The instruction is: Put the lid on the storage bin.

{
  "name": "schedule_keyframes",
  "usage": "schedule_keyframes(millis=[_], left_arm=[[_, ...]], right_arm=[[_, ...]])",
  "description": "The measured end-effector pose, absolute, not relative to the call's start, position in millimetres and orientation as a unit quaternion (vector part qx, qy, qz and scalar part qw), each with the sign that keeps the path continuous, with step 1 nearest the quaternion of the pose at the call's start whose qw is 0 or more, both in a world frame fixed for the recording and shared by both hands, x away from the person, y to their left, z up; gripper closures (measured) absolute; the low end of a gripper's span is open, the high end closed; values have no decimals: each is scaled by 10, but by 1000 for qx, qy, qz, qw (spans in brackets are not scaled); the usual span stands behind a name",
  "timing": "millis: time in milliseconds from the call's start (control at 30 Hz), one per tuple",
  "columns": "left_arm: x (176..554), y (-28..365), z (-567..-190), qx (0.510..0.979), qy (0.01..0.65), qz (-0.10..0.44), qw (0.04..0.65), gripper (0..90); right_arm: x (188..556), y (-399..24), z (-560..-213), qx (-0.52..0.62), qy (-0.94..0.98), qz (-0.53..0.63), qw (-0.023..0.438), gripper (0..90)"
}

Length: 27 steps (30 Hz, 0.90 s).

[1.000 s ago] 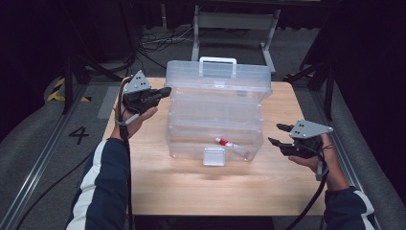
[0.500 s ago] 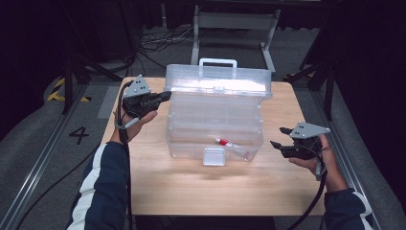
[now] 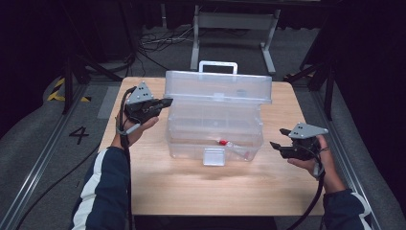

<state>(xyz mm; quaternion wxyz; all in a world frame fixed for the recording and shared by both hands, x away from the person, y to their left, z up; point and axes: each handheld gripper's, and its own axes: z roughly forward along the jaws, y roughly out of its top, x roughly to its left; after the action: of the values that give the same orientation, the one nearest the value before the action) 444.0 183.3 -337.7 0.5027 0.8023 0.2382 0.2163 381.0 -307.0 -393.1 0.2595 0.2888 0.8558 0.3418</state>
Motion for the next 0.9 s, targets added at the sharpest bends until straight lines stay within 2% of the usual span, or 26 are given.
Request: schedule_keyframes(millis=[900], left_arm=[[4111,1862,-3569,841,201,209,458,900]], right_arm=[[3791,-3041,-4019,288,862,336,248,396]])
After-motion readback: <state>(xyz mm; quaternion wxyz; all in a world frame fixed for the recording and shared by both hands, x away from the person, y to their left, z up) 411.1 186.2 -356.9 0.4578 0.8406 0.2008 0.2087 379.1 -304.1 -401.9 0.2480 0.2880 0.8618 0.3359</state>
